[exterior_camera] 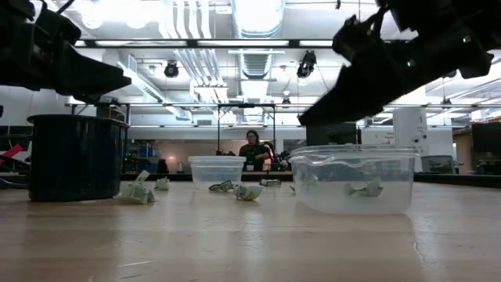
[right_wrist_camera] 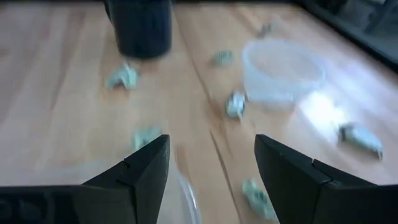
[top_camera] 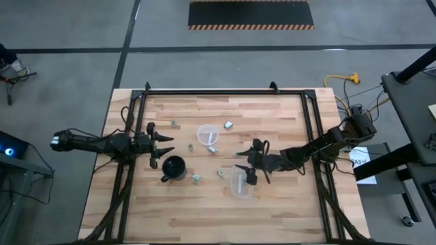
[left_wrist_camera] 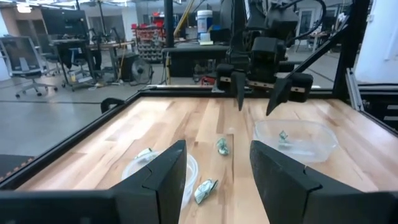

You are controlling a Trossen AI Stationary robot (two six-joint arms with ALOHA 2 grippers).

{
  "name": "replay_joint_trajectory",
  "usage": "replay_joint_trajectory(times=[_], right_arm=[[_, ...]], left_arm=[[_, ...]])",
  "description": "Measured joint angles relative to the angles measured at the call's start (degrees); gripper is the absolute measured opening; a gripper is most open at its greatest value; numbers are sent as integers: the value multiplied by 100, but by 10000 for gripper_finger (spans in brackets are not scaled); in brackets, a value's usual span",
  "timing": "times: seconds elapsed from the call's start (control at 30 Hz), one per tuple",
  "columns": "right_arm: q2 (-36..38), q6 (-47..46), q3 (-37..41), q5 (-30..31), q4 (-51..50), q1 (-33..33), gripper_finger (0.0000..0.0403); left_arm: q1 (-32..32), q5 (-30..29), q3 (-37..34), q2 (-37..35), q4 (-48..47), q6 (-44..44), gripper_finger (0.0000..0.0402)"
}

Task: Pick and place items into bin
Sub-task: Put the stevia packet into the rectangular transparent bin

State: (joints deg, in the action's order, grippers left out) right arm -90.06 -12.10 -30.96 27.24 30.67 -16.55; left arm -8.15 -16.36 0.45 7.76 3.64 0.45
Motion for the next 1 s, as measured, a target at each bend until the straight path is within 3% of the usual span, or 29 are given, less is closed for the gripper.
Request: replay_joint_trajectory(times=[0.17, 0.3, 0.53, 0.73, 1.0], right_arm=[[120, -523, -186, -170, -1224, 200, 224], [342, -484, -194, -216, -1628, 426, 224], [907, 54, -160, -1154, -2217, 1160, 224], [820, 906, -151, -2331, -2183, 1795, 224], [172, 1537, -117, -2647, -1586, 2040, 224]], left_arm=[[0, 0, 0, 126, 26, -2, 162], [-1, 0, 0, 214, 33, -4, 162], [0, 2, 0, 356, 38, -4, 162], [-1, 4, 0, 463, 39, -4, 162], [1, 17, 0, 495, 39, -5, 162]])
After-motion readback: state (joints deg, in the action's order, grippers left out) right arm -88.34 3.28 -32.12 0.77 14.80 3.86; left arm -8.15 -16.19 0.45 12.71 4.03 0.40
